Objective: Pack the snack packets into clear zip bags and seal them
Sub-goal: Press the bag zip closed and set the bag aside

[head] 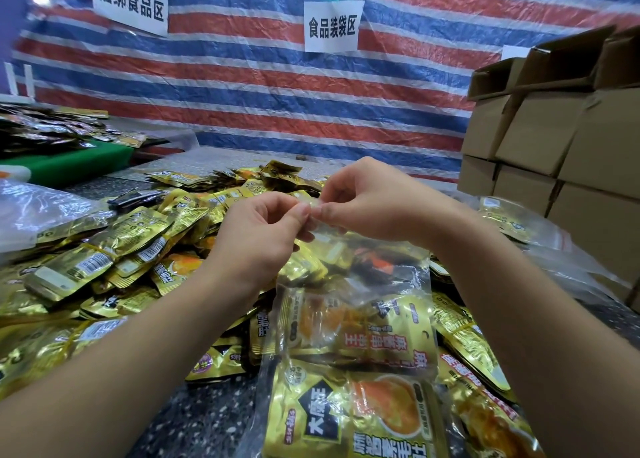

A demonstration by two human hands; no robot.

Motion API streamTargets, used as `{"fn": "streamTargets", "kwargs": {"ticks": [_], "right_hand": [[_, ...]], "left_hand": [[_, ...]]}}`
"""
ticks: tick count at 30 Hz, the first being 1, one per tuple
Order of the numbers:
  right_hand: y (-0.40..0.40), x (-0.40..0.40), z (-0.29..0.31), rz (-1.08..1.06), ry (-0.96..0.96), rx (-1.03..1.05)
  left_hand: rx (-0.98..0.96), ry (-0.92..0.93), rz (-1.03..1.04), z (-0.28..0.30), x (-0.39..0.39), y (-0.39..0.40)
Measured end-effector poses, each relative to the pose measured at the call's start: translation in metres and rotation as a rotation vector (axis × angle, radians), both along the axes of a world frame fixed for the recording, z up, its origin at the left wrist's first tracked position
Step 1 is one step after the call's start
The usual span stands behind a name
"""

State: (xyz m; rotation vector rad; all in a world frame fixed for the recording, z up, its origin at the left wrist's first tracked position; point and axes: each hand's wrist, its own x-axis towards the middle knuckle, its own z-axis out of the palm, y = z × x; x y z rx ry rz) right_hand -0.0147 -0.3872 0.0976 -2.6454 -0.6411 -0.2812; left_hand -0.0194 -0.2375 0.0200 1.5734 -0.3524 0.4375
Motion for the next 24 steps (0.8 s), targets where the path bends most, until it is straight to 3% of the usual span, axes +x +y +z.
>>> {"fn": "streamTargets", "kwargs": {"ticks": [12, 19, 24], "right_hand": [[0.011, 0.002, -0.006, -0.058, -0.123, -0.022], [0.012, 0.001, -0.006, -0.046, -0.088, -0.017], [0.011, 0.000, -0.006, -0.032, -0.066, -0.051]], "left_hand": [[-0.023, -0.062, 0.098, 0.000, -0.001, -0.002], [-0.047, 0.060, 0.008, -0.002, 0.003, -0.004], [-0.043, -0.012, 0.044, -0.003, 0.003, 0.000]]}}
